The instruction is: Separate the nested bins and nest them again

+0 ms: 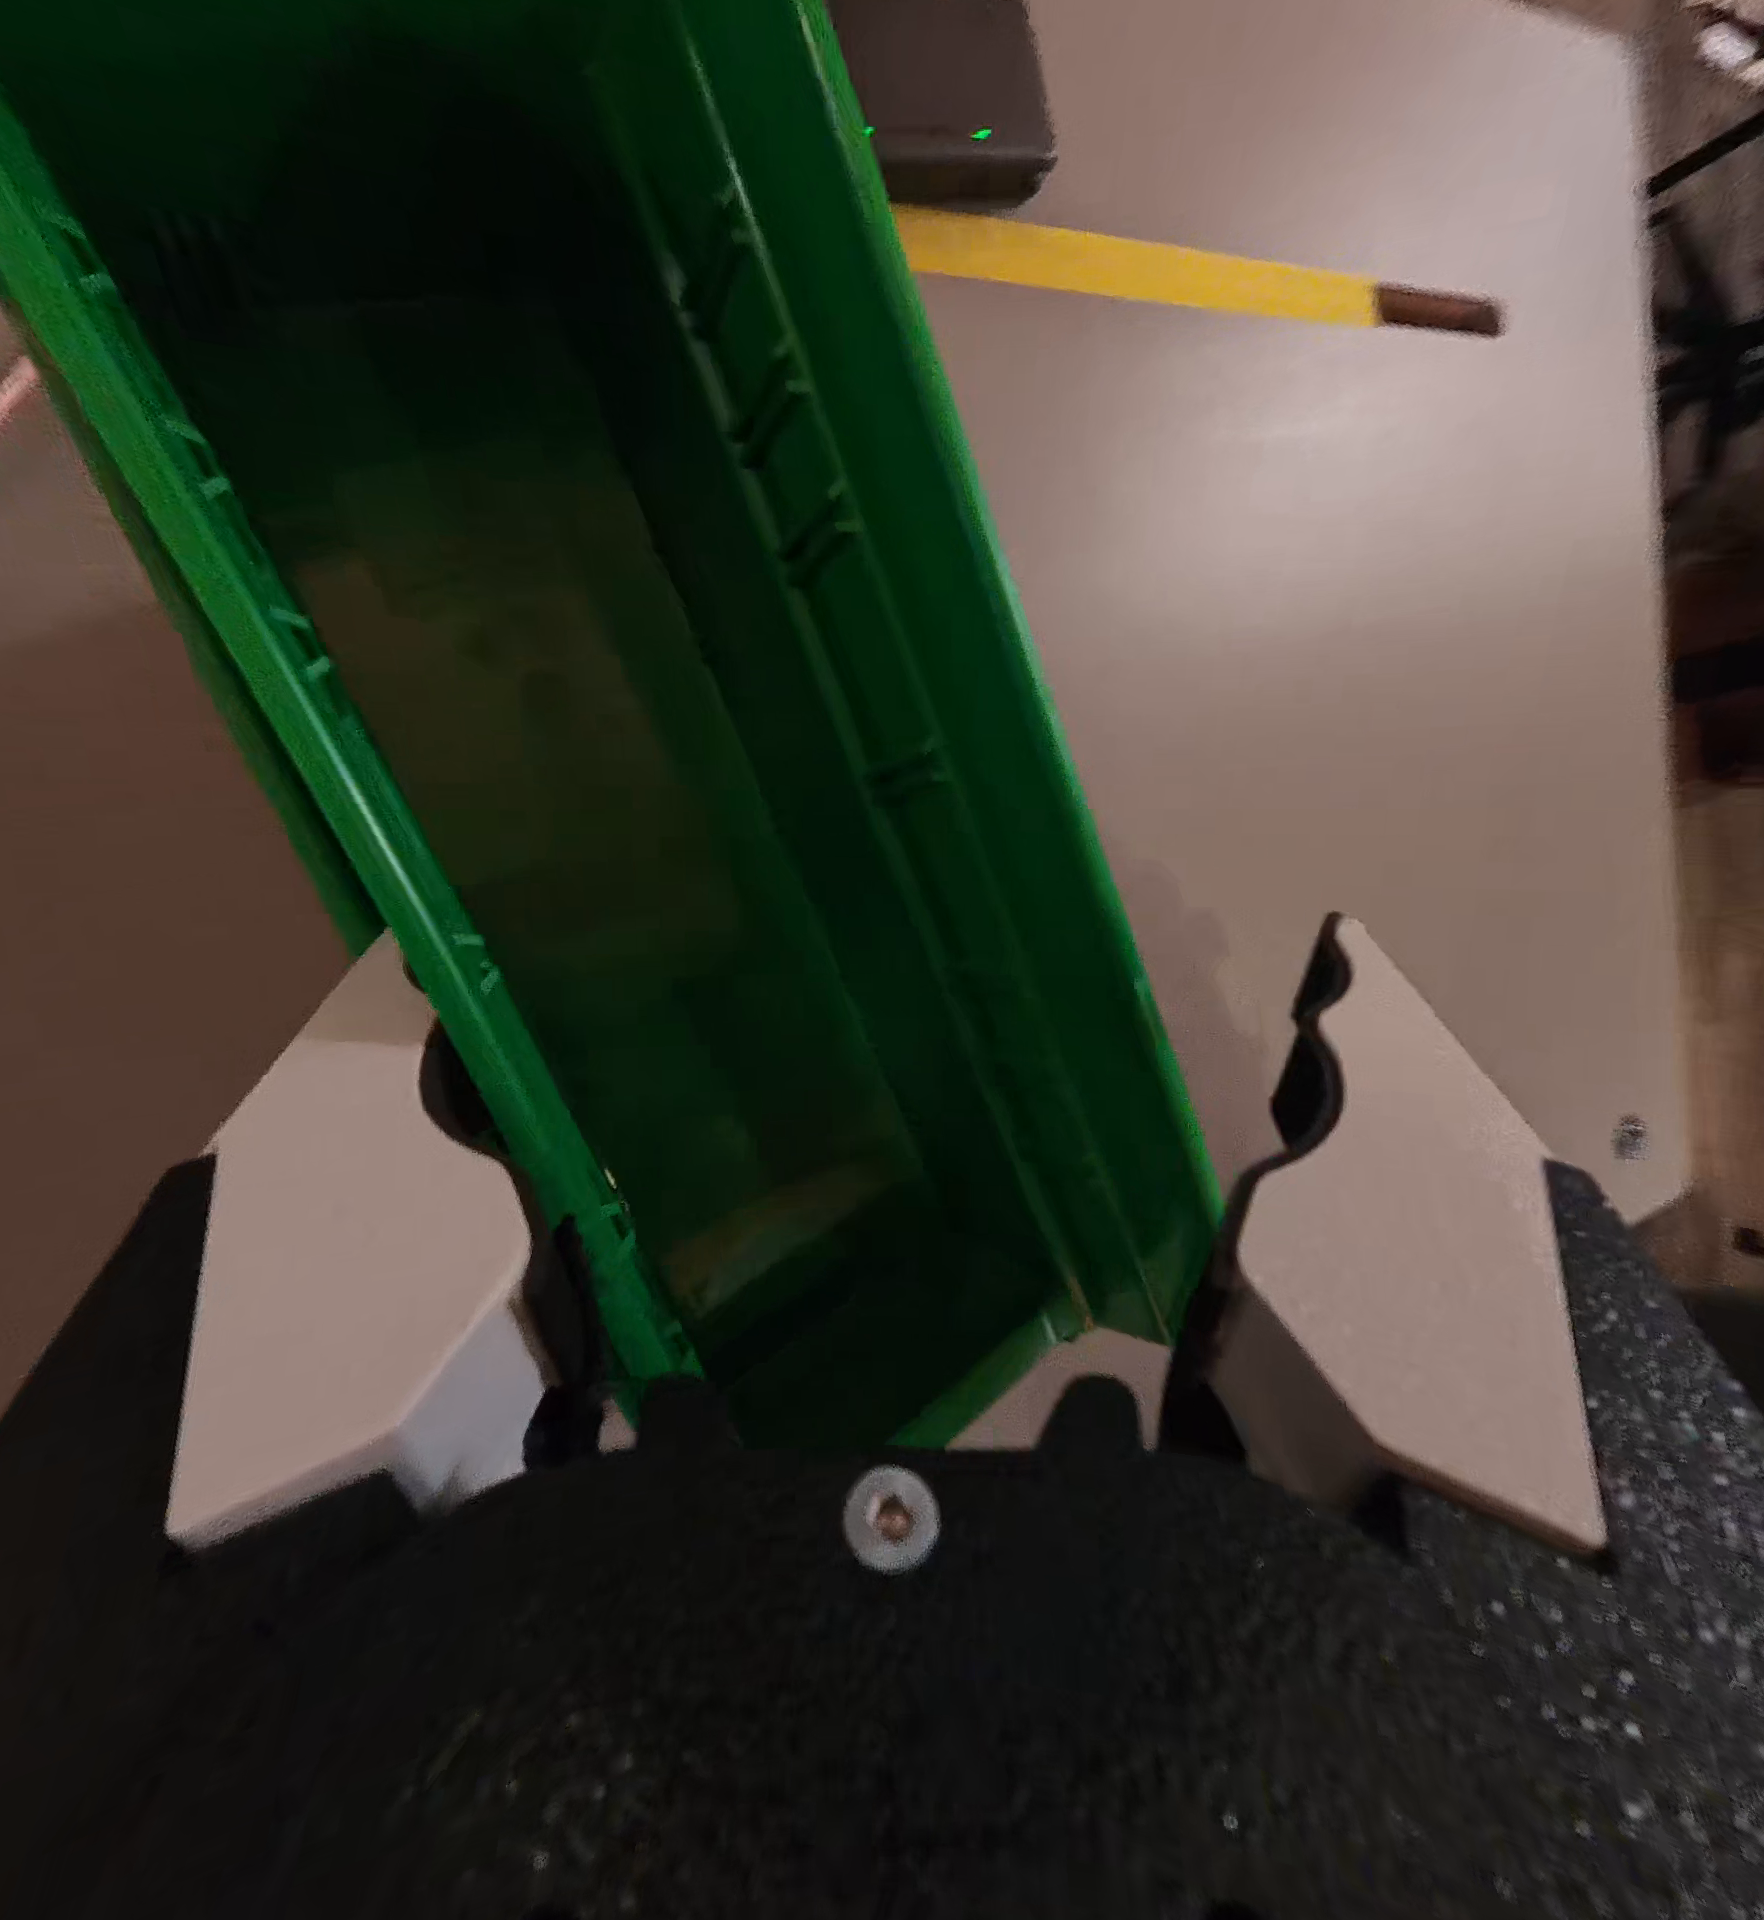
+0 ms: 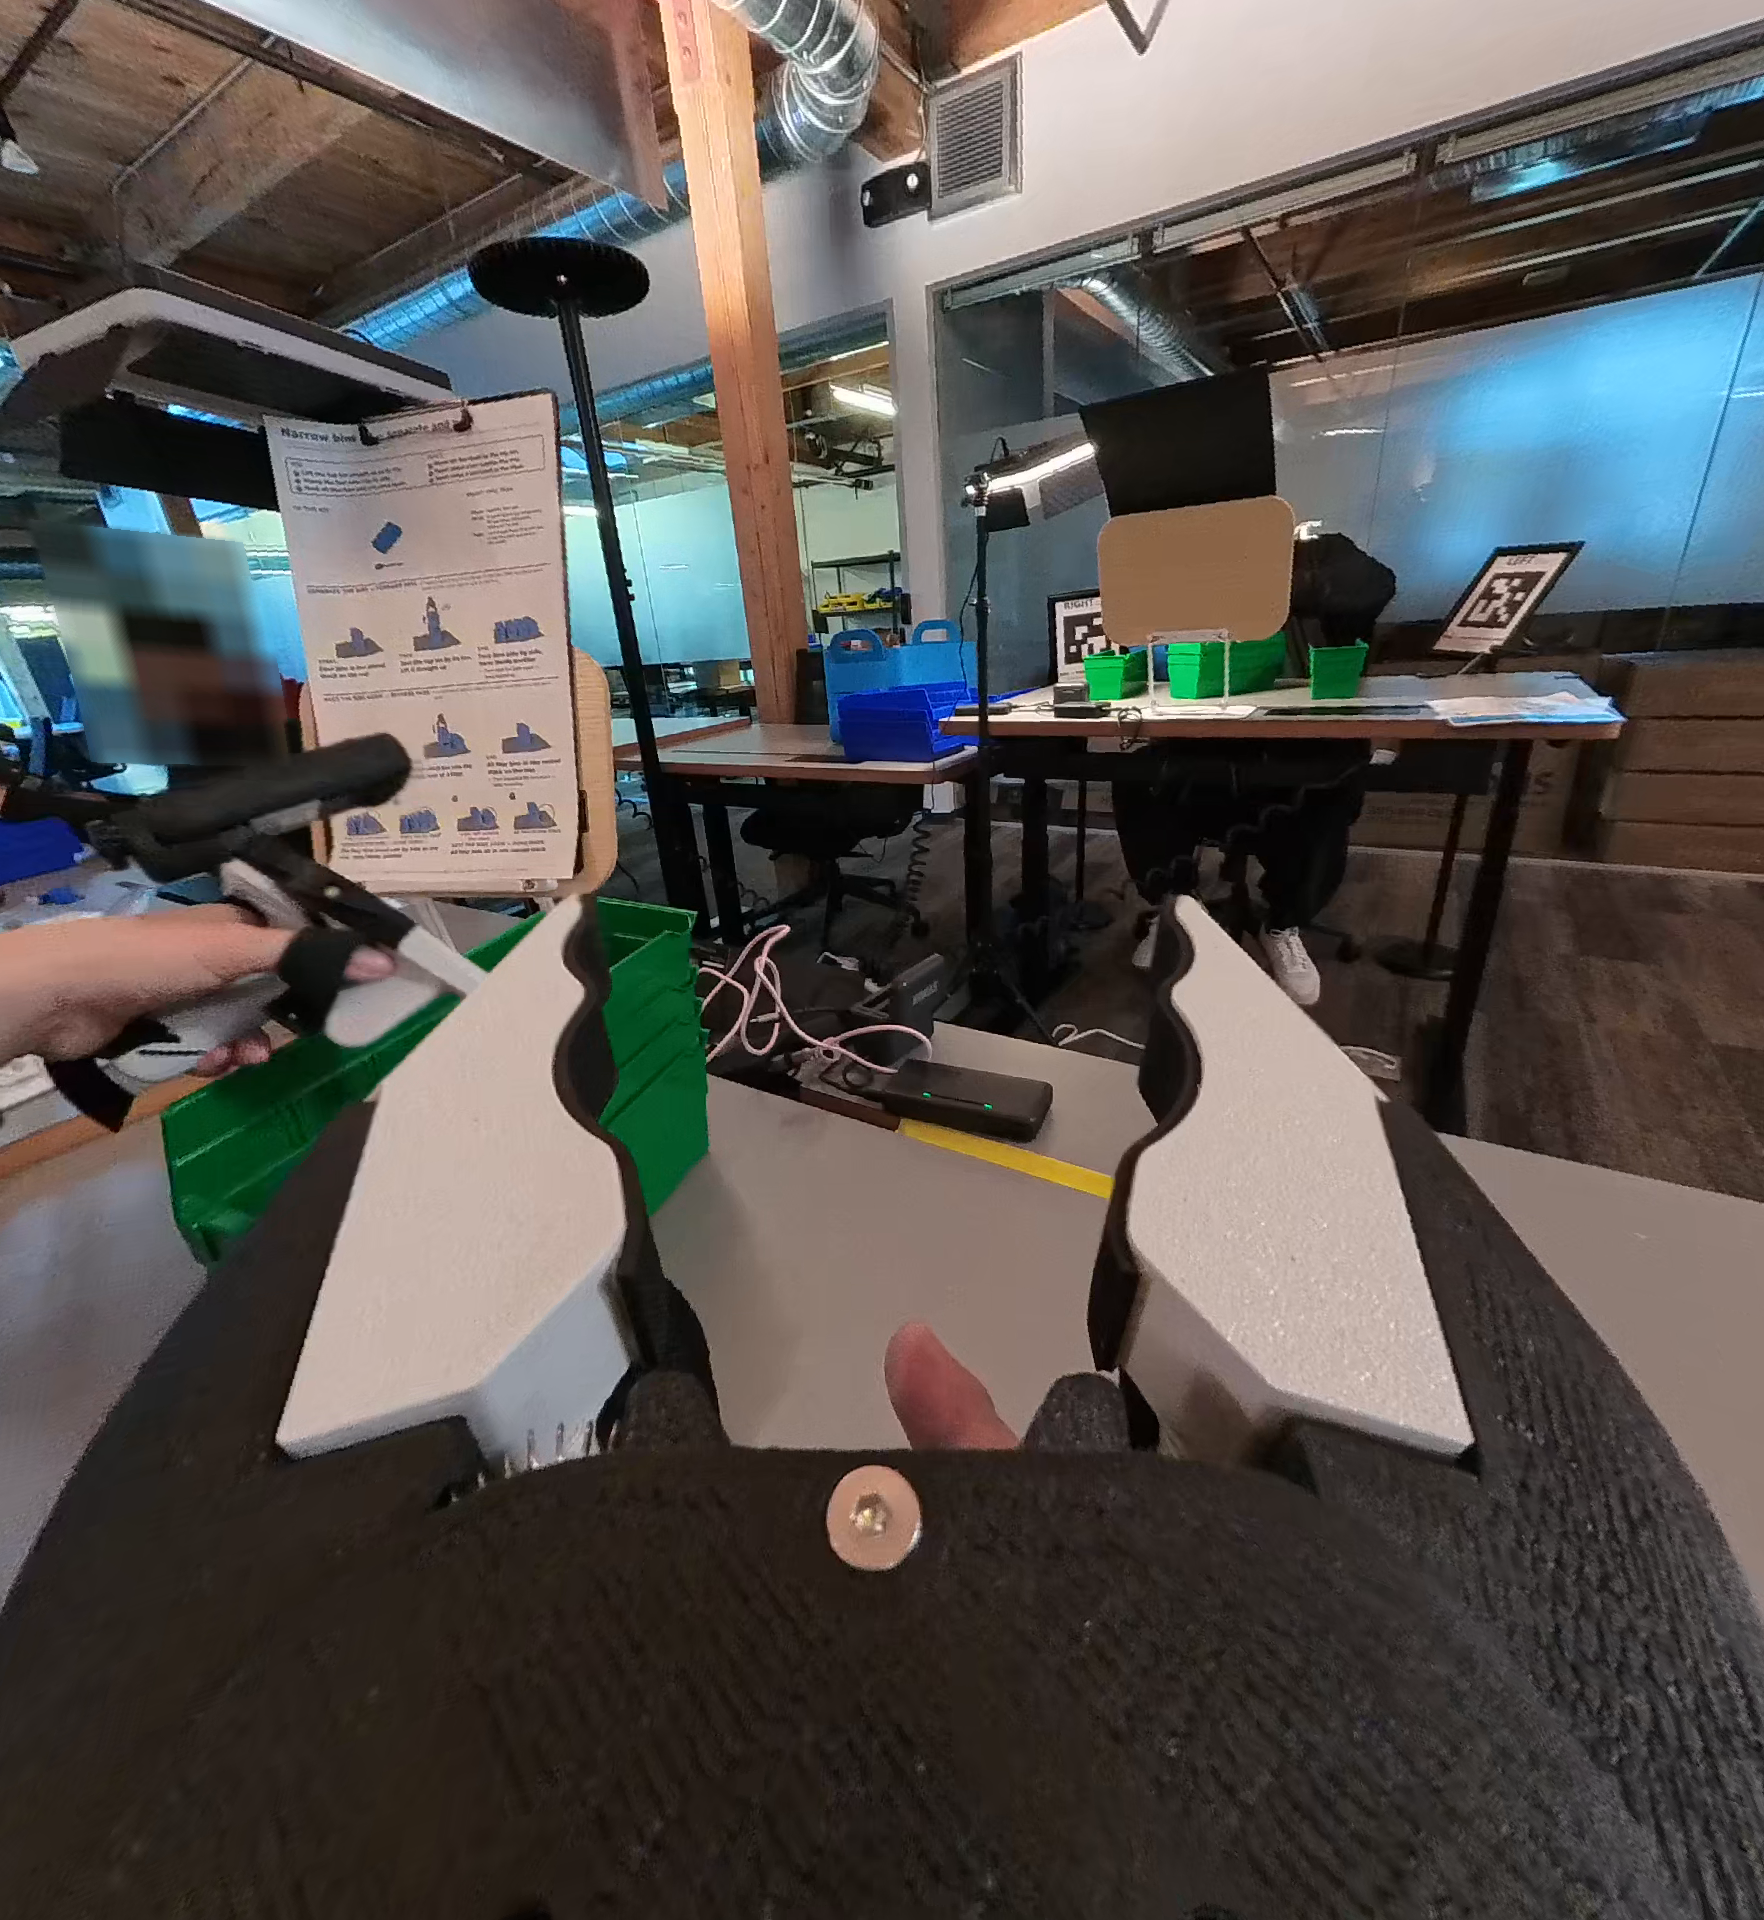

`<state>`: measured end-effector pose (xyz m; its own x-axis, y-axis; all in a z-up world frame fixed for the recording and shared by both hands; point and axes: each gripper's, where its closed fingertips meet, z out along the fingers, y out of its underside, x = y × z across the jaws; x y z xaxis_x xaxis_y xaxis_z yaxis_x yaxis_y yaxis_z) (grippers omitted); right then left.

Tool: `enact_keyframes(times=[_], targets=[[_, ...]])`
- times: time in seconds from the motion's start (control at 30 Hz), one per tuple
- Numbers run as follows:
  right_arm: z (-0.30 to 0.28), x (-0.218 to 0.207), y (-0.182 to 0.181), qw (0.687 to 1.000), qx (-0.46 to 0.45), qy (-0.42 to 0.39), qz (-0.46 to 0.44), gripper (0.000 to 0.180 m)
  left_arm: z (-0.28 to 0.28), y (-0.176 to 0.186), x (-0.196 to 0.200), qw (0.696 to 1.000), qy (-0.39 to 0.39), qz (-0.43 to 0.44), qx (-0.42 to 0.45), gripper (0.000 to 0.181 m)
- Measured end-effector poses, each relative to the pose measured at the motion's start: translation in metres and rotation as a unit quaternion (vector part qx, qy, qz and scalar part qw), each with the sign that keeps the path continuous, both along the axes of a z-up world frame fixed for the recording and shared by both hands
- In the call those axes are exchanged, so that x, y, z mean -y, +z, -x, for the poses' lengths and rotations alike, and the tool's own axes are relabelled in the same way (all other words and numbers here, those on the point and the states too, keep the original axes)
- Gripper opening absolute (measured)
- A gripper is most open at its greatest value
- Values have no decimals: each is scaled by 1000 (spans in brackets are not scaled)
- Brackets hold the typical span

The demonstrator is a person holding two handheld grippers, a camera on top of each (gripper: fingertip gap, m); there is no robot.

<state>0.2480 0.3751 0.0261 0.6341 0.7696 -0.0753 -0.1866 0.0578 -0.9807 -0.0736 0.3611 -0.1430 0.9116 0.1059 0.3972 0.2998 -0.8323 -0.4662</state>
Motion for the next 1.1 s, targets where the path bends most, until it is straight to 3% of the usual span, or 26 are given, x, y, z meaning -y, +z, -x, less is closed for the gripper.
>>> enact_keyframes(times=[0.13, 0.37, 0.5, 0.73, 1.0, 1.1], targets=[[6, 1, -2, 1000, 13, -3, 0, 104, 3, 20, 6, 998, -11, -56, 33, 157], [19, -5, -9, 999, 36, -11, 3, 104, 34, 61, 56, 977, -27, -210, -26, 152], [37, -8, -18, 998, 65, -11, 11, 104, 57, 48, 99, 958, -14, -285, -43, 151], [118, 17, -45, 988, 148, 48, 3, 103, 78, -21, 156, 925, 16, -379, 8, 145], [228, 60, -88, 966, 195, 162, 52, 103, 98, -47, 173, 871, 66, -486, 36, 139], [274, 65, -93, 951, 213, 197, 109, 119, 102, -46, 172, 856, 74, -508, 57, 137]])
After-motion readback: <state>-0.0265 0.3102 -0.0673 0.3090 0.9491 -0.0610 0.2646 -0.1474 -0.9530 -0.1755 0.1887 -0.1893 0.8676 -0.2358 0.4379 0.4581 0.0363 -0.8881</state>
